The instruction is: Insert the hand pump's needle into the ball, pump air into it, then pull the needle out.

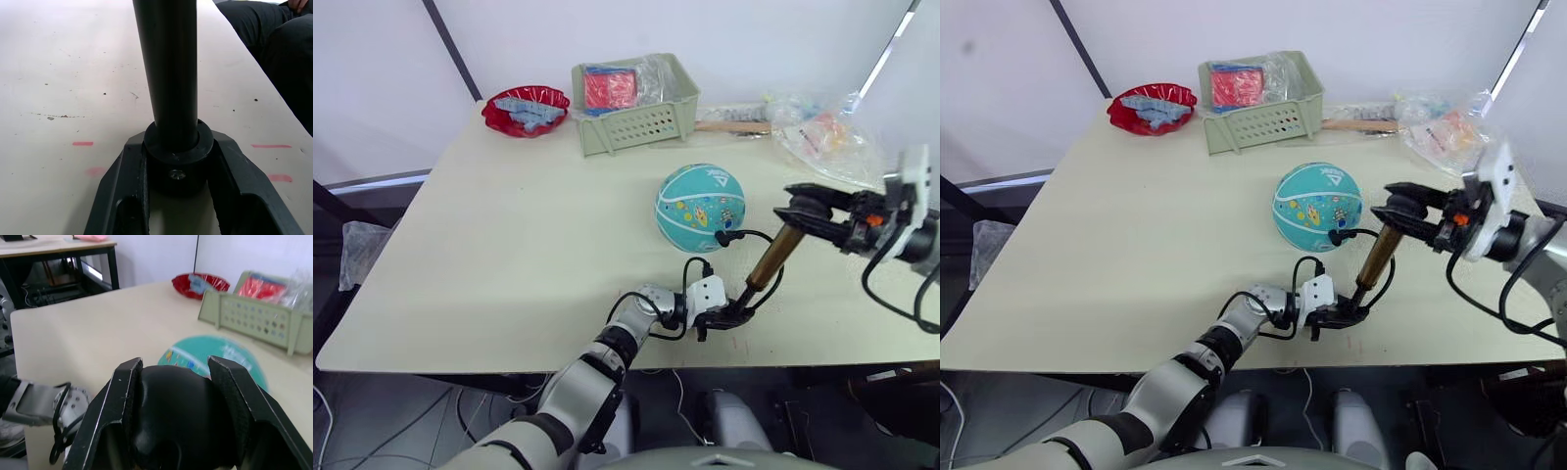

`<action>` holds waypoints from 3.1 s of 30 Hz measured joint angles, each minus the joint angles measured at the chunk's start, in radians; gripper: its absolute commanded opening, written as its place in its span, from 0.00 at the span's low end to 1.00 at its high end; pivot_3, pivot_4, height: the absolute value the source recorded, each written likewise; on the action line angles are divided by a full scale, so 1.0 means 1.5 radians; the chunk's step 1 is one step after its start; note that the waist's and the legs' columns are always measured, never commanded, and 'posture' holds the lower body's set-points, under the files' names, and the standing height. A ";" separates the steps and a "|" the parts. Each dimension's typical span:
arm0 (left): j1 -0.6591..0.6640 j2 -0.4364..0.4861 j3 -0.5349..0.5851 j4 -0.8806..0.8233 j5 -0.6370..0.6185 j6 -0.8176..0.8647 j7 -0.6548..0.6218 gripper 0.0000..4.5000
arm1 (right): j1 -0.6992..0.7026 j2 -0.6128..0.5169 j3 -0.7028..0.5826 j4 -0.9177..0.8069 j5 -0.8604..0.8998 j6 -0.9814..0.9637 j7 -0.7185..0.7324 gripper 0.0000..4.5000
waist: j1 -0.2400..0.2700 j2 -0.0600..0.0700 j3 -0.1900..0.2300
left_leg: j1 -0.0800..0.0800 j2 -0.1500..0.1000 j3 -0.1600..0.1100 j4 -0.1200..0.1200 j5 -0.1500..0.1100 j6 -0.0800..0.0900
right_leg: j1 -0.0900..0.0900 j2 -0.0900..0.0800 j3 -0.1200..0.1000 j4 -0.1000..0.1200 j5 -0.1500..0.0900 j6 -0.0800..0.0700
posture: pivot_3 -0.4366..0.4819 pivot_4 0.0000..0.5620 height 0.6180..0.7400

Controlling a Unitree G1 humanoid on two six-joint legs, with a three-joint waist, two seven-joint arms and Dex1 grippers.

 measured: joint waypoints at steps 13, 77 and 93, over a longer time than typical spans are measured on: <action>-0.001 0.000 -0.001 0.000 0.000 0.000 0.001 0.26 | -0.026 -0.032 -0.044 -0.004 0.056 0.043 -0.018 0.36 | 0.000 0.000 0.001 | 0.000 0.000 0.000 0.000 0.000 0.000 | 0.000 0.000 0.000 0.000 0.000 0.000 | 0.48 0.27 0.96; -0.006 0.001 0.002 0.002 0.000 0.000 0.004 0.26 | -0.053 -0.011 0.004 0.012 0.021 0.005 0.006 0.36 | -0.001 0.002 0.001 | 0.000 0.000 0.000 0.001 0.000 0.000 | 0.001 0.001 0.000 0.000 0.001 -0.001 | 0.48 0.27 0.96; -0.007 0.001 0.001 0.003 0.001 0.000 0.004 0.26 | 0.008 -0.011 -0.017 -0.005 0.009 -0.018 0.004 0.36 | -0.001 0.001 0.000 | 0.001 0.000 0.000 0.001 0.000 0.000 | 0.001 0.001 0.000 0.000 0.000 -0.001 | 0.48 0.27 0.96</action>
